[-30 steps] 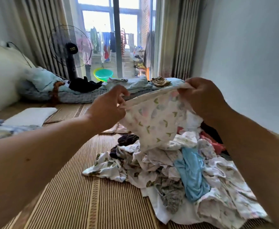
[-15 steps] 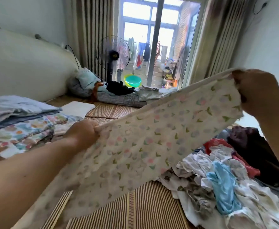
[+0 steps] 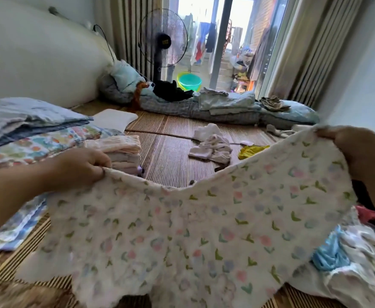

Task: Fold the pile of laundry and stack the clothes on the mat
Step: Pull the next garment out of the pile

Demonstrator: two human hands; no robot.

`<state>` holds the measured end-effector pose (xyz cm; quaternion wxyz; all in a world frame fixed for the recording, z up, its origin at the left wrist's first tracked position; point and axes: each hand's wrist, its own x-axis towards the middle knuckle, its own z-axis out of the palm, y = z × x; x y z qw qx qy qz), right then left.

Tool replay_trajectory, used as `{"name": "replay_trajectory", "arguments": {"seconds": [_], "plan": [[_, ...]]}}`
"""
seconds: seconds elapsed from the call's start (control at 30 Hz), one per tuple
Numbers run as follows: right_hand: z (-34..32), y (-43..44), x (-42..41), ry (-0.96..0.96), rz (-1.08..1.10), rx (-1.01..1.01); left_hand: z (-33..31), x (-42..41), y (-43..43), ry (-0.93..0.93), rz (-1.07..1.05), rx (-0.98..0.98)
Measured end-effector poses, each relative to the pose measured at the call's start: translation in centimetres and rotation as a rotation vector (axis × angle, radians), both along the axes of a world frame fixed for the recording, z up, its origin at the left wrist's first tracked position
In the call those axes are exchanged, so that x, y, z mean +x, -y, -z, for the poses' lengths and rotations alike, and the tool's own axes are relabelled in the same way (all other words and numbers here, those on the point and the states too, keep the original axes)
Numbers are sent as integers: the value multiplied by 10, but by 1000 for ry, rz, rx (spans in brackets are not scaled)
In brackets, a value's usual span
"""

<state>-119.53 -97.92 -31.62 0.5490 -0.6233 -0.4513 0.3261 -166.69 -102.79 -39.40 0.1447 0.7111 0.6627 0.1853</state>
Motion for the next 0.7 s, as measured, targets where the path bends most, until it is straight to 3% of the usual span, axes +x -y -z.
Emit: {"name": "replay_trajectory", "arguments": {"seconds": [0.1,0.23,0.3,0.37,0.43,0.5,0.57,0.63,0.7], "plan": [[43,-22,-6,-100,-42,-196,26,18,-28,96,-29,-2],[99,-57,-15,-43,33,-154,56,44,-83,91,-73,76],[126,-69,-24,-60,7,-117,67,62,-113,270,-170,84],[149,-79,-37,-122,-67,-102,78,81,-136,577,-320,59],[163,-82,-47,-49,-134,-142,91,97,-153,778,-397,22],[174,-78,-55,58,-173,-184,102,110,-157,719,-343,-6],[182,-67,-59,337,-177,-176,110,119,-149,507,-205,-2],[188,-44,-66,586,-203,-40,119,121,-130,316,-73,31],[194,-17,-77,729,-299,124,128,115,-102,250,78,37]]}}
